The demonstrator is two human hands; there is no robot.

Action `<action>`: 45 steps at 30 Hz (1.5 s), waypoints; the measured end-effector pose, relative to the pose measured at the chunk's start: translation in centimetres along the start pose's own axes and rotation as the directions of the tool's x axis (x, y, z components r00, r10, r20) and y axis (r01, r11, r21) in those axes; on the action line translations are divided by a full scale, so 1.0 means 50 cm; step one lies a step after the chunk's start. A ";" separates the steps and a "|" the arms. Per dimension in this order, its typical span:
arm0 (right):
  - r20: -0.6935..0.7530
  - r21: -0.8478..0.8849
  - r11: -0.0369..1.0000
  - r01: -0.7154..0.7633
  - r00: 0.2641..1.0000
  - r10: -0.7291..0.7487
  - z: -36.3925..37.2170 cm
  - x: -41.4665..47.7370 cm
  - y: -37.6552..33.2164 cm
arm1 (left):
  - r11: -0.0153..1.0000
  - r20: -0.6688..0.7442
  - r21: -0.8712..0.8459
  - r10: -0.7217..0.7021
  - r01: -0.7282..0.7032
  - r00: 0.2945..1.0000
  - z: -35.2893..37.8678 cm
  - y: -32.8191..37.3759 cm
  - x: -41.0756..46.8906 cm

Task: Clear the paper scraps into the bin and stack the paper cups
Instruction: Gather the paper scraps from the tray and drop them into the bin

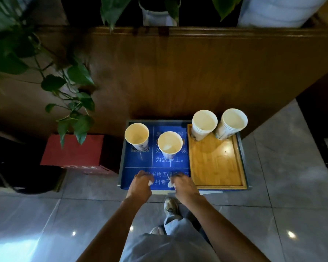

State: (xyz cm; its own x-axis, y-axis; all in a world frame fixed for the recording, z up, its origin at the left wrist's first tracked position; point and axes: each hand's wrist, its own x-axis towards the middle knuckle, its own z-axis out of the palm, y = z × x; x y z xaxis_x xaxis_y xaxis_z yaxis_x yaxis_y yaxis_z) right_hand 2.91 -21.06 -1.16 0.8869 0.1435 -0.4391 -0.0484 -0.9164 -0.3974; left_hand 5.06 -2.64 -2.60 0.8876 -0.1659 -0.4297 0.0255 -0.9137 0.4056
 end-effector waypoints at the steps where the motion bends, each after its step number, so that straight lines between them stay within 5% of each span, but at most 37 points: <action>1: 0.002 0.002 1.000 -0.017 1.000 0.017 0.001 -0.010 0.002 | 1.000 0.014 -0.012 0.013 -0.012 1.000 -0.001 -0.002 -0.002; 12: -0.143 0.243 0.941 -0.234 0.951 0.274 0.054 -0.175 0.021 | 0.959 0.151 -0.119 0.275 -0.259 0.949 0.005 0.029 -0.055; 21: -0.099 0.347 0.826 -0.445 0.858 0.504 0.105 -0.351 0.095 | 0.883 0.307 -0.038 0.456 -0.468 0.835 0.078 0.142 -0.111; 29: -0.036 0.371 0.731 -0.573 0.777 0.628 0.141 -0.447 0.170 | 0.874 0.385 -0.007 0.450 -0.485 0.806 0.145 0.234 -0.156; 31: 0.015 0.391 0.679 -0.622 0.742 0.671 0.218 -0.504 0.330 | 0.872 0.421 -0.001 0.444 -0.490 0.791 0.315 0.328 -0.165; 35: 0.039 0.408 0.686 -0.603 0.762 0.646 0.225 -0.512 0.334 | 0.882 0.433 0.000 0.425 -0.471 0.795 0.326 0.350 -0.178; 45: 0.078 0.514 0.639 -0.572 0.773 0.629 0.447 -0.461 0.607 | 0.935 0.542 0.063 0.261 -0.348 0.799 0.686 0.417 -0.133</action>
State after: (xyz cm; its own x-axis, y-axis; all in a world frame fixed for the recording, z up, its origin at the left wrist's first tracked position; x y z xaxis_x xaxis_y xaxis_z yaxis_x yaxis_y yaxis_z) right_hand -29.28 -43.83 -21.09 0.6194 -0.4362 -0.6528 -0.7745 -0.4753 -0.4173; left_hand -16.10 -33.33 -18.93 0.4666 -0.5717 -0.6749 -0.3137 -0.8204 0.4781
